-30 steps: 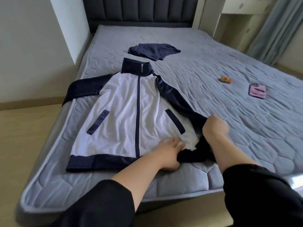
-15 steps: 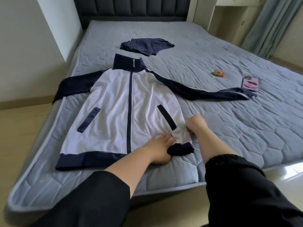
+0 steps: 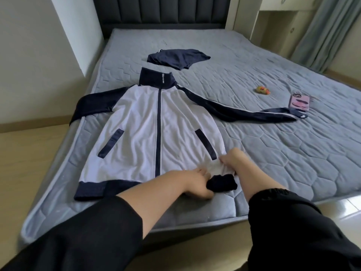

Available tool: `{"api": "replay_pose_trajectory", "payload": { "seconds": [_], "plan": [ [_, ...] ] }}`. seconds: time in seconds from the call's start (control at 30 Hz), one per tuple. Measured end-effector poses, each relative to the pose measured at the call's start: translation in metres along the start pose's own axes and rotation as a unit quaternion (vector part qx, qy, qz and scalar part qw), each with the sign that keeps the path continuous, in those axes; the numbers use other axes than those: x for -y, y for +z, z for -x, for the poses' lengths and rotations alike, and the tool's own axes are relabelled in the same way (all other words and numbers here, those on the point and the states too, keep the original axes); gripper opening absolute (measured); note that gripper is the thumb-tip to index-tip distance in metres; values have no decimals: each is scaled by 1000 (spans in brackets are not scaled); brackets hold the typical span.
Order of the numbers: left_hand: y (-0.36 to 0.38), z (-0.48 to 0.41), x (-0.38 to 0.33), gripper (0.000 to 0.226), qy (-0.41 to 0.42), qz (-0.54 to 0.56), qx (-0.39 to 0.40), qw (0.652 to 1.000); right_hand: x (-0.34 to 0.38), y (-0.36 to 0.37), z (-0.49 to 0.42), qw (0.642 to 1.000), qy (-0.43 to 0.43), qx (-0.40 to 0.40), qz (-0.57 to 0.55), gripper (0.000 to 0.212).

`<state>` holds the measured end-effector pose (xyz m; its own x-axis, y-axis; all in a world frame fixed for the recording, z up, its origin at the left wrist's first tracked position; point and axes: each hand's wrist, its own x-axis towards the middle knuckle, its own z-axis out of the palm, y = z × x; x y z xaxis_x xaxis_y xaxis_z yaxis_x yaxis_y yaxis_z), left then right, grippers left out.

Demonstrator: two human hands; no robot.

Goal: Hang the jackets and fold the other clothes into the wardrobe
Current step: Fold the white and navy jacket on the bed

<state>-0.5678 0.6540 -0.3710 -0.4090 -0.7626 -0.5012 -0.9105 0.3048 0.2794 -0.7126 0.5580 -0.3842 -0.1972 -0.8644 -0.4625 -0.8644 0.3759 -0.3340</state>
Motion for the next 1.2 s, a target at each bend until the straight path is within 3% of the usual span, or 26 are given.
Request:
{"api": "replay_pose_trajectory", "payload": {
  "seconds": [0.07,0.13,0.17,0.23,0.3,0.43,0.6,0.73,0.87,1.0,1.07,1.13,1.2],
  "plan": [
    [-14,0,12,66,-12,160,21,987,0,3,-3,996,-35,-83,-23,16],
    [-26,-3,26,57,-36,275,-47,959,1,7,-8,990,-52,-116,-64,14],
    [-28,-7,33,47,-38,272,-106,956,1,9,-13,986,-54,-119,-99,16],
    [-26,-23,48,35,-51,140,-206,967,4,11,-26,977,-63,-126,-162,15],
    [-24,-47,59,50,-74,3,-231,970,11,6,-40,968,-61,-146,-196,12],
    [-32,-96,68,57,-138,-32,-235,962,21,-6,-73,957,-46,-189,-216,16],
    [-34,-127,88,61,-168,-84,-242,952,17,-28,-117,945,-23,-313,-89,61],
    [-16,-136,93,62,-162,-95,-277,942,2,-45,-151,935,-14,-348,74,73],
    [-13,-141,96,62,-164,-83,-295,937,4,-58,-170,932,-11,-333,145,44],
    [-14,-141,98,62,-148,-62,-280,946,31,-64,-157,916,-64,-377,124,14],
    [-16,-138,101,59,-125,-37,-285,950,48,-70,-137,913,-108,-383,92,12],
    [-21,-131,106,55,-86,30,-300,949,67,-82,-112,922,-129,-364,35,12],
    [-29,-119,106,49,-66,202,-295,931,92,-98,-86,936,-128,-328,-6,3]
  ]
}}
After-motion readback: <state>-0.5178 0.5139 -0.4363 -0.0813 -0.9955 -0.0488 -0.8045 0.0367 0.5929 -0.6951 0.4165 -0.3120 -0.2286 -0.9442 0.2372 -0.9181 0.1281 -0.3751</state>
